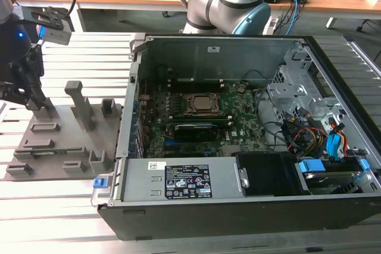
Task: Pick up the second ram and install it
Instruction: 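Pick up the second ram and move it above second insertion slot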
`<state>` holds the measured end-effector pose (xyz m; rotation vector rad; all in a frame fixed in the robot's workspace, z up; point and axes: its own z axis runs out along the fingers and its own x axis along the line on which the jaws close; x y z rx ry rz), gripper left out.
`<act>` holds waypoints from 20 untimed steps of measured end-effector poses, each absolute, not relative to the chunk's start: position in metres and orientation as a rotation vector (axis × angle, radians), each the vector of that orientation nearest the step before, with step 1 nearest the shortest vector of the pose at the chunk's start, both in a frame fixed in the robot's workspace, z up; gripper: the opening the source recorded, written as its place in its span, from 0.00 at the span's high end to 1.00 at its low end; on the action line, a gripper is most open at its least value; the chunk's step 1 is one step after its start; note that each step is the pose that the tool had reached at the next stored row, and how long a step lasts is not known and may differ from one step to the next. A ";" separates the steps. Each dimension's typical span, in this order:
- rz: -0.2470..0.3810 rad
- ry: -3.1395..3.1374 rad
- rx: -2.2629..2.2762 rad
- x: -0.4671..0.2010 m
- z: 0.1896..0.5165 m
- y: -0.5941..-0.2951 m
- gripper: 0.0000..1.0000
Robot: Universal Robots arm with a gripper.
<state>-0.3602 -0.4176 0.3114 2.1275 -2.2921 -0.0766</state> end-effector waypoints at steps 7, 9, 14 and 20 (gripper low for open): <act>-0.077 -2.292 2.128 -0.360 0.306 -0.418 0.70; -0.077 -2.291 2.128 -0.360 0.303 -0.418 0.70; -0.076 -2.261 2.159 -0.360 0.295 -0.423 0.70; -0.076 -2.260 2.160 -0.360 0.274 -0.435 0.70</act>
